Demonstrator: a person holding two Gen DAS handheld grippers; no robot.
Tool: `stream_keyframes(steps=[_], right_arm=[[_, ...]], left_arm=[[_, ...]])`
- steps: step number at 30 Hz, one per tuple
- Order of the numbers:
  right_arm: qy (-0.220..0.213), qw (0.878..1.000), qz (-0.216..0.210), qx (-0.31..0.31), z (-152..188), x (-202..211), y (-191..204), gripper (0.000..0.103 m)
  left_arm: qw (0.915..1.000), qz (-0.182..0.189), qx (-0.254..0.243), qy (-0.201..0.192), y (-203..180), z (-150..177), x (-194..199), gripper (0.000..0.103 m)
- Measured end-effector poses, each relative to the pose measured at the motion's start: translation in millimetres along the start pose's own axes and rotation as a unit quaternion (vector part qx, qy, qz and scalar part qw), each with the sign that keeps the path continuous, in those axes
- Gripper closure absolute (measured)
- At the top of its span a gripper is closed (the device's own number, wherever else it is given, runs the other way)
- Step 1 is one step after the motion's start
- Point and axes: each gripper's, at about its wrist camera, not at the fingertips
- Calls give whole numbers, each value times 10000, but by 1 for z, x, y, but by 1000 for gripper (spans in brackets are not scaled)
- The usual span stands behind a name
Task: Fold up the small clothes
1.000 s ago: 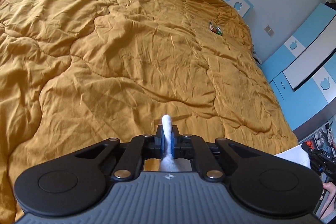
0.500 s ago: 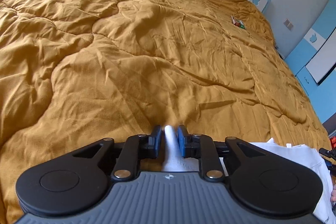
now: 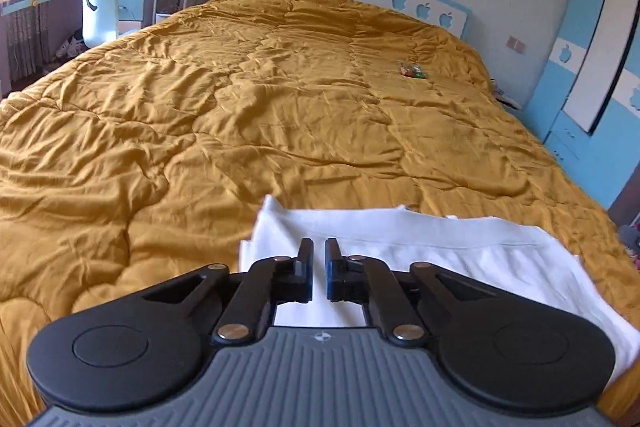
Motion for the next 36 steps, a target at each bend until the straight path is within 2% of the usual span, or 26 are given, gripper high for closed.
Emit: stream_keyframes(steps=[1,3,4,6,9,11,12,14,16,18,20,22,24,25,28,31,34,36], right_arm=[[79,9999,-133,-16,9,7,12,100],[281,9987,-403,133,31,20,40,100],[339,9977,-501,297,42,24,52,100],[426,9955,-632,571,63,28,73,100],[662,9905,-959,725,93,30,96,100],[667,9834,-1196,1191,106,33,102,100],[705,9807,-1201,1372,113,34,101,100],[908,9817,-877,1426,127,33,87,103],[858,9880,-607,1136,131,36,62,103],[735,9915,-159,1065,132,41,42,103],[554,9875,326,1440,136,48,34,103],[459,9857,412,1568,140,55,25,103],[399,9832,772,1607,142,58,19,103],[373,9832,879,1556,140,59,13,103],[309,9872,1011,1195,130,62,-2,103],[268,9822,1415,1203,125,65,-9,103],[469,9843,1347,1045,118,67,-21,103],[424,9808,1532,1132,115,70,-22,103]], left_arm=[[9999,111,59,-68,-7,9,10,101],[9989,62,-60,-458,-25,30,29,103],[9974,78,-302,-647,-35,40,35,103],[9944,257,-698,-756,-51,58,38,103],[9928,593,-950,-420,-68,83,31,103],[9913,486,-1213,-166,-75,97,23,103],[9925,437,-1136,44,-72,101,17,103],[9960,384,-755,295,-58,102,9,103],[9984,303,-360,330,-41,103,12,102],[9992,39,-285,276,-34,105,15,102],[9994,-124,-173,267,-26,104,15,101],[9995,-196,-79,239,-18,102,15,100],[9973,-632,-357,129,-18,102,15,100],[9968,-685,-393,134,-16,102,13,99],[9971,-674,-254,256,-12,99,11,99],[9962,-728,-408,266,-17,99,13,99],[9972,-626,-257,324,-11,97,13,97],[9976,-567,-138,360,-8,96,12,97]])
Point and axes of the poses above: each gripper's, at about its wrist camera, not at the fingertips, and x roughly against the way its jaws point, y to its left, z to its underside, and after that the axes turned 5 degrees about -y, right-handed
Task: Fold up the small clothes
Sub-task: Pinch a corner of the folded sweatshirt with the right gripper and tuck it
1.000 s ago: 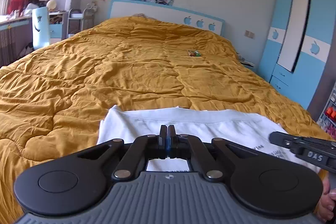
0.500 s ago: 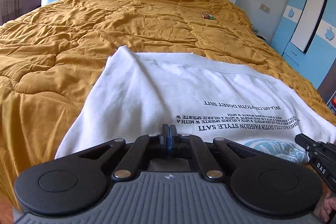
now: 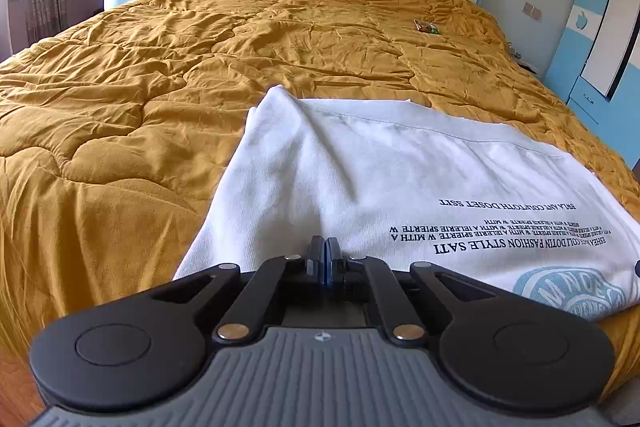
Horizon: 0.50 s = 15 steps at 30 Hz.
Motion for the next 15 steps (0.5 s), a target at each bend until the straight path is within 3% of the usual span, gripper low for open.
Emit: stream_keyframes(steps=[1,2,3,4,7,10,13,15], right_arm=[[-33,9995,305,72,-1,2,0,90],[-51,9985,541,119,-3,2,0,51],[-28,9970,764,78,-6,4,-4,30],[-86,9960,881,-81,-10,7,-10,23],[-139,9923,640,-1056,-16,24,-38,21],[115,9726,481,-2272,-8,34,-70,21],[568,9281,384,-3660,18,38,-104,20],[675,8818,90,-4667,41,42,-122,20]], left_arm=[[10000,18,29,12,1,0,-1,97],[10000,16,41,18,1,0,-1,97],[10000,7,35,25,0,0,-1,97],[10000,-5,11,23,-1,0,-1,97],[10000,-4,-8,15,-1,0,-1,97],[10000,39,72,40,1,-1,-2,97],[9999,72,108,40,3,0,-2,97],[9999,90,124,41,3,-1,-2,97]])
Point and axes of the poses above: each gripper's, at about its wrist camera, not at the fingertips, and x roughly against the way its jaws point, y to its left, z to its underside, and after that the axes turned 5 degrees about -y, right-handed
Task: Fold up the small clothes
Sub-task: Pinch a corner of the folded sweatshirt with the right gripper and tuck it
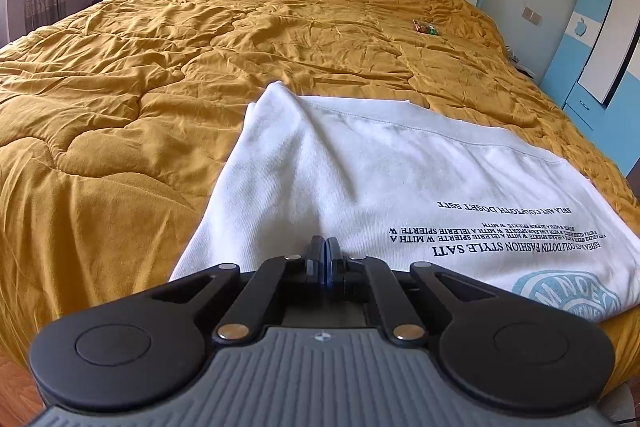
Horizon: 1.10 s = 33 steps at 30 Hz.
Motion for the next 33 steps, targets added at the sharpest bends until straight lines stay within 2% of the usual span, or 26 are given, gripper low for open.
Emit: stream_keyframes(steps=[1,3,5,8,11,13,15,17,19,22,24,26,29,33], right_arm=[[96,9983,-223,-530,1,1,-14,20],[173,9856,-662,-1545,6,3,-38,20],[205,9633,-1097,-2440,12,3,-59,20],[152,9425,-1434,-3015,18,3,-72,20],[188,9282,-1730,-3290,22,1,-73,21],[251,9287,-1851,-3204,23,0,-67,21],[325,9389,-1803,-2913,21,-3,-58,22],[418,9474,-1710,-2671,20,-7,-49,32],[502,9537,-1709,-2424,18,-15,-40,37],[600,9607,-1547,-2223,14,-29,-29,38],[624,9583,-1511,-2343,16,-38,-27,37],[624,9529,-1629,-2481,18,-48,-25,33],[660,9541,-1657,-2408,19,-61,-22,28],[675,9540,-1746,-2342,19,-71,-15,29]], left_arm=[[10000,5,3,-1,0,0,0,97],[10000,17,18,-13,0,0,-1,97],[10000,33,49,-20,1,0,-1,97],[9999,45,95,-16,1,0,-1,97],[9999,30,96,-28,0,1,-1,97],[10000,22,70,-28,0,0,-1,97],[10000,13,42,-40,0,0,0,97],[10000,8,30,-45,0,0,-1,97],[10000,8,27,-45,0,0,-1,97],[10000,6,25,-47,0,0,-1,97],[10000,1,4,-54,-1,0,-1,97],[10000,-1,-17,-62,-1,0,-2,97],[10000,-2,-14,-65,-1,0,-2,97],[10000,-2,-26,-75,-2,0,-2,97]])
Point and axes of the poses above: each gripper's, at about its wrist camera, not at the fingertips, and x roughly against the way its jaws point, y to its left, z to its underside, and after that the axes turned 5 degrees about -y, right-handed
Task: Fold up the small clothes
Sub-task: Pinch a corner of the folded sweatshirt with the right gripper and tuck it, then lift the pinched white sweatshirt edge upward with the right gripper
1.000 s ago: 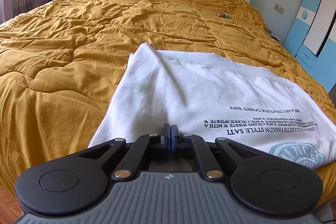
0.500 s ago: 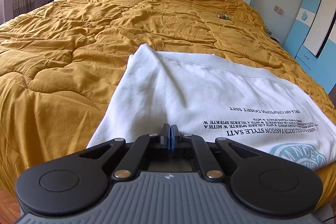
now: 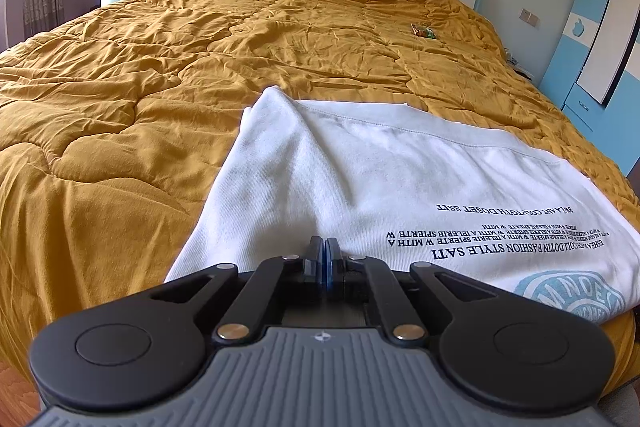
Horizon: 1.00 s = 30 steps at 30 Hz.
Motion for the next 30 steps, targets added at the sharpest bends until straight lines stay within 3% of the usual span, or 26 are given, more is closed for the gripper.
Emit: stream_keyframes(steps=[3,7,10,12,14,16,17,21,22,23,25,27,28,30], right_arm=[[11,9997,-20,262,1,-4,10,33],[-6,9996,-208,201,0,7,16,47],[124,9984,-555,22,-4,8,24,47],[283,9977,-573,224,-6,0,40,43],[229,9982,-98,537,-6,-8,54,38],[-2,9932,939,682,-4,-16,58,39],[-2,9910,1198,594,-3,-21,52,44],[-218,9935,941,609,4,-17,37,52],[-251,9934,860,712,7,-14,37,65],[-250,9934,762,820,8,-14,38,85],[-206,9928,651,989,9,-17,40,86],[-219,9884,1007,1112,10,-23,43,79],[-77,9859,1264,1092,10,-32,44,70],[74,9865,1259,1043,10,-45,44,63]], left_arm=[[10000,-3,3,7,0,0,0,97],[10000,-4,1,2,0,0,0,97],[10000,-5,-9,-8,0,0,-1,97],[10000,-17,-39,-15,0,0,-2,97],[10000,-27,-67,-21,-1,0,-2,97],[10000,-18,-49,-15,-1,0,-2,97],[10000,-6,-34,-12,-1,-1,-2,97],[10000,47,81,2,2,-1,-2,97],[10000,42,87,3,2,-1,-3,97],[10000,26,65,-7,2,0,-3,97],[10000,7,-1,-33,0,0,-3,97],[10000,11,-22,-49,0,1,-3,97],[10000,16,-14,-49,1,1,-3,97],[10000,21,-6,-46,1,1,-3,97]])
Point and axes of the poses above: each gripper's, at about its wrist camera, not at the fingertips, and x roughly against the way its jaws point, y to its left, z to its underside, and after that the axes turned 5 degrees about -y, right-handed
